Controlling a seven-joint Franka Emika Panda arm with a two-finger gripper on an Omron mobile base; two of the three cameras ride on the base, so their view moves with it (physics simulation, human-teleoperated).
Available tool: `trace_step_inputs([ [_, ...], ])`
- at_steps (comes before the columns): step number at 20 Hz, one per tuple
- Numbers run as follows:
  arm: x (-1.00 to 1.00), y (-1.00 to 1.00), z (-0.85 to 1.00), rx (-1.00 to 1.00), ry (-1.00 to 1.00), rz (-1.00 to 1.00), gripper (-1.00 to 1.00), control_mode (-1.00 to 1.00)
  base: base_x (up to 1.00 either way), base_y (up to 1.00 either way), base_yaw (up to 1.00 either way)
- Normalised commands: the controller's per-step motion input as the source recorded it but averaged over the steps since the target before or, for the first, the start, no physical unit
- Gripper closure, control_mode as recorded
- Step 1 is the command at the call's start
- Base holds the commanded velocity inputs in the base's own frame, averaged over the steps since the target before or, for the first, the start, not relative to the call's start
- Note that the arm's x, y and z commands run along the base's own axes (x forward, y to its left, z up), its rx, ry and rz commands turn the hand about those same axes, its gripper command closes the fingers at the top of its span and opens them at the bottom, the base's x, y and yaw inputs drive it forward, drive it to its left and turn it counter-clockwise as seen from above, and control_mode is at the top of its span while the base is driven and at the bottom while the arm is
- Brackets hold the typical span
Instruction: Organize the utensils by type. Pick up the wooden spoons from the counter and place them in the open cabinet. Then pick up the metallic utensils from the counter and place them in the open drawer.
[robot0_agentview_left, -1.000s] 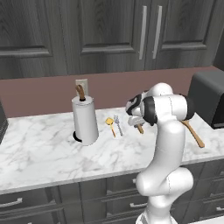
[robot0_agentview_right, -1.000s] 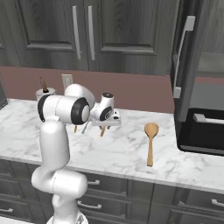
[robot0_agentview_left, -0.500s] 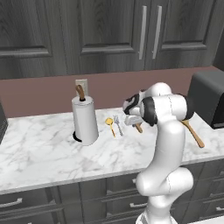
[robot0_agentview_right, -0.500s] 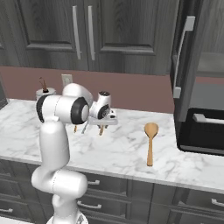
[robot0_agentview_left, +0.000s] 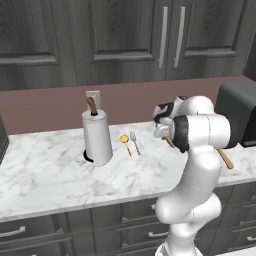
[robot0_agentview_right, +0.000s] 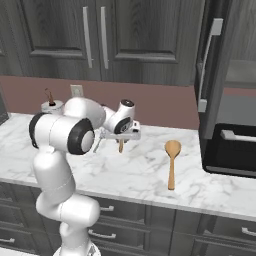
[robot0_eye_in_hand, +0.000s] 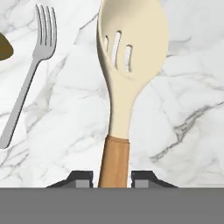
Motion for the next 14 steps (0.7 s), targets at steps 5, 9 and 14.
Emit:
trace_step_inputs([
  [5, -0.78, -0.34, 0.84, 0.06, 0.05, 0.06, 1.00, -1.00, 0.00, 0.00, 0.00],
  [9, -0.96, 0.00, 0.53, 0.00, 0.22, 0.12, 1.00, -1.00, 0.00, 0.00, 0.00],
  [14, -1.00, 0.15, 0.16, -0.01, 0.18, 0.12, 1.00, -1.00, 0.00, 0.00, 0.00],
])
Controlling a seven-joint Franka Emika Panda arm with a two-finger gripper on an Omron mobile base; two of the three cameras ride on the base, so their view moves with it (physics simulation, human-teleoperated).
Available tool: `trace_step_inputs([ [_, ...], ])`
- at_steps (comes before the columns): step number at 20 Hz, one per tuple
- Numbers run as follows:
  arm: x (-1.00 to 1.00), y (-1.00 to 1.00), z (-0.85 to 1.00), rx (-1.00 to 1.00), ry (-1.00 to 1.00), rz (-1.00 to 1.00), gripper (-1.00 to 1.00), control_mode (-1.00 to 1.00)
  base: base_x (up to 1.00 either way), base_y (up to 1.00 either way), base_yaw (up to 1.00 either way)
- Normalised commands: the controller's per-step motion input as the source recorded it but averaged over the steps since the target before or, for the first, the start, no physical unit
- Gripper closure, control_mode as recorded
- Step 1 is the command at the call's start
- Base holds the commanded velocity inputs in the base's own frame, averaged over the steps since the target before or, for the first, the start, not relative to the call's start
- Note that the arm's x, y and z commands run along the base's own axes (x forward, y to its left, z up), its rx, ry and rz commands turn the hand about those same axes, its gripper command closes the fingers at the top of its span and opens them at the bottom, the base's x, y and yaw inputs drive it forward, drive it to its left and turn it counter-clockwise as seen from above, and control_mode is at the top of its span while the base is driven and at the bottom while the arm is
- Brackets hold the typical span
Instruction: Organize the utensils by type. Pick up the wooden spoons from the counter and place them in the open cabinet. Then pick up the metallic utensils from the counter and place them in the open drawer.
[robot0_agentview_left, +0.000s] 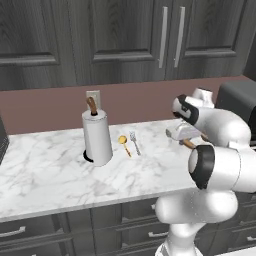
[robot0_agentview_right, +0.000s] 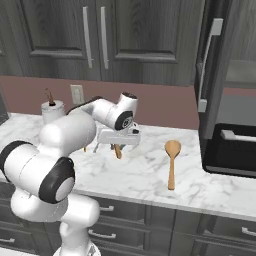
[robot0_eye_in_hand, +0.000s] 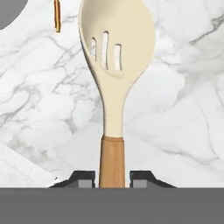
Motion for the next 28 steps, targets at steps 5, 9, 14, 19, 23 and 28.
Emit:
trace_step_inputs([
  [5, -1.00, 0.22, 0.00, -0.04, 0.11, 0.14, 1.00, -1.00, 0.00, 0.00, 0.00],
  [9, -1.00, 0.38, 0.38, -0.03, 0.10, 0.14, 1.00, -1.00, 0.00, 0.00, 0.00],
  [14, -0.91, 0.10, 1.00, -0.03, -0.05, 0.09, 1.00, -1.00, 0.00, 0.00, 0.00],
  [19, -0.85, 0.09, 0.96, -0.01, -0.16, 0.02, 1.00, -1.00, 0.00, 0.00, 0.00],
  [23, -0.70, 0.08, 0.74, 0.00, -0.36, 0.00, 1.00, -1.00, 0.00, 0.00, 0.00],
  [28, -0.13, 0.28, 0.37, -0.01, -0.26, -0.04, 1.00, -1.00, 0.00, 0.00, 0.00],
])
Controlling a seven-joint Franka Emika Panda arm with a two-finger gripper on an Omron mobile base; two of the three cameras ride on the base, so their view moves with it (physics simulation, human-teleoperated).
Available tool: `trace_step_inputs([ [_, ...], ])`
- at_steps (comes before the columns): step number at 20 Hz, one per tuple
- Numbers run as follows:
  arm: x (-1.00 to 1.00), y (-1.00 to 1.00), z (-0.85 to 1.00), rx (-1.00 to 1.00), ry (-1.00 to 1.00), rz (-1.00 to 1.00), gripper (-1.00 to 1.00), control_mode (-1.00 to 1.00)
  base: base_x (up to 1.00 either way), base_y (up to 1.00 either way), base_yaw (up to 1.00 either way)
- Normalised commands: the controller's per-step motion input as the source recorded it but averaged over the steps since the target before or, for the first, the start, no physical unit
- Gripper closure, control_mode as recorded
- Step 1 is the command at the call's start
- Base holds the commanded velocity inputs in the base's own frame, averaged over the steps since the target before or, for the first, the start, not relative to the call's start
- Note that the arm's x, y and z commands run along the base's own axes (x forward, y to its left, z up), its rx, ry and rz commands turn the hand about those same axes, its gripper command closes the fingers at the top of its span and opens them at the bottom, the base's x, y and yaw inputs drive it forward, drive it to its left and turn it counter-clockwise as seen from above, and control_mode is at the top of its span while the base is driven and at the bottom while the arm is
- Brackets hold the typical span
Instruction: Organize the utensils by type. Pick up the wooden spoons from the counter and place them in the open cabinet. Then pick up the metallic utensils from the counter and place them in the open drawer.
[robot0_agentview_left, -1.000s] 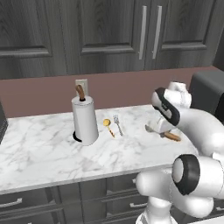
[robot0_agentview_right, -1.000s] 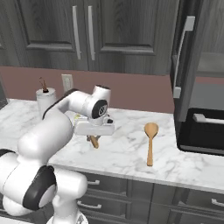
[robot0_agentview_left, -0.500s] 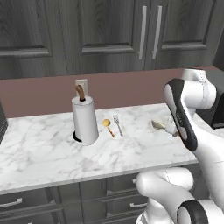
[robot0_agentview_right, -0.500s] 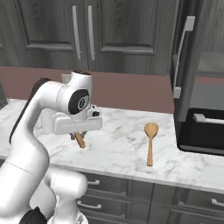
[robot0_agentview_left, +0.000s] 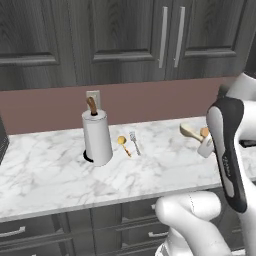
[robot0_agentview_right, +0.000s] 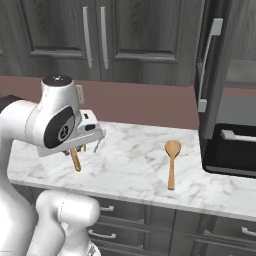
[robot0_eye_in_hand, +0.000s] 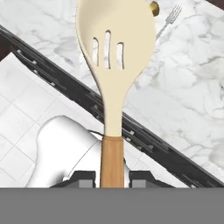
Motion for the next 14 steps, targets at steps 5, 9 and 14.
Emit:
trace_step_inputs([
  [5, 0.03, 0.51, -0.01, -0.07, 0.02, 0.00, 1.00, -1.00, 0.00, 0.00, 0.00],
  [9, 0.00, 0.08, -0.19, -0.01, 0.00, 0.01, 1.00, -1.00, 0.00, 0.00, 0.00],
  [14, 0.00, 0.00, -0.21, 0.00, -0.12, 0.00, 1.00, -1.00, 0.00, 0.00, 0.00],
])
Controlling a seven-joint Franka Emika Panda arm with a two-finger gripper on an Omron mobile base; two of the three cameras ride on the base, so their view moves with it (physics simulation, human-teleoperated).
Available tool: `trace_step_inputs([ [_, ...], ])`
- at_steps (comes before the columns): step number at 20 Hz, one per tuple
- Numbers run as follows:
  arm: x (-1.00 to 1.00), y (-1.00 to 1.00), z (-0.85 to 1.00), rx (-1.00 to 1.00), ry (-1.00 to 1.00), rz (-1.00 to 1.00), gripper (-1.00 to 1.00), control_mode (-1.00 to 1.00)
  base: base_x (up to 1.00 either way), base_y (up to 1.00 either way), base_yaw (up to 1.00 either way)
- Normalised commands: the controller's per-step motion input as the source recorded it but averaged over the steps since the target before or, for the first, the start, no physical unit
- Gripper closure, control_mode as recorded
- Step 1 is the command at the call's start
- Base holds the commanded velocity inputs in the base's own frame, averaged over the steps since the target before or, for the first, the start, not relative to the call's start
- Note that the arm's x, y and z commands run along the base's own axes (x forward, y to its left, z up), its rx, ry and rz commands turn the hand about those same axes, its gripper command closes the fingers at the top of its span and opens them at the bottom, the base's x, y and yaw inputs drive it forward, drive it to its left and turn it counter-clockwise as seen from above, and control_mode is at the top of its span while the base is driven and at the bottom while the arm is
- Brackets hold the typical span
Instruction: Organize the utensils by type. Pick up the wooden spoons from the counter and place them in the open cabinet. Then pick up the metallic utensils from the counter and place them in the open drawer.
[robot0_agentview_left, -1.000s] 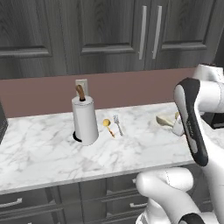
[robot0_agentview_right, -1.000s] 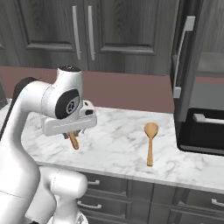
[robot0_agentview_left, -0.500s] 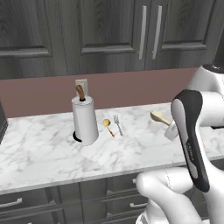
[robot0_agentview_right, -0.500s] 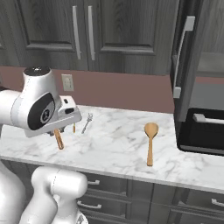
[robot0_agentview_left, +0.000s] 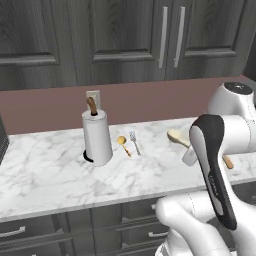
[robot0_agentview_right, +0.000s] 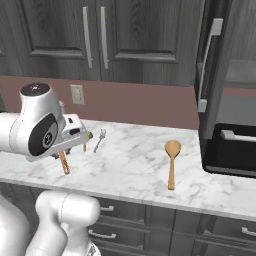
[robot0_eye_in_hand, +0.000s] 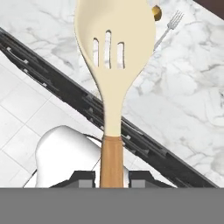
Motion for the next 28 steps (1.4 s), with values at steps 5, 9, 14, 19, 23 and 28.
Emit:
trace_step_inputs([
  [5, 0.00, 0.00, -0.21, 0.00, -0.12, 0.00, 1.00, -1.00, 0.00, 0.00, 0.00],
  [9, 0.00, 0.00, -0.13, 0.00, -0.10, 0.00, 1.00, -1.00, 0.00, 0.00, 0.00],
  [14, 0.00, 0.00, -0.08, 0.00, -0.11, 0.00, 1.00, -1.00, 0.00, 0.00, 0.00],
  [19, 0.00, 0.00, -0.04, 0.00, -0.06, 0.00, 1.00, 1.00, 0.00, 0.00, 0.00],
  [23, 0.00, 0.00, 0.00, 0.00, 0.00, 0.00, 1.00, 1.00, -0.09, -0.03, -0.02],
  [28, 0.00, 0.00, 0.00, 0.00, 0.00, 0.00, 1.00, 1.00, -0.40, -0.21, -0.09],
])
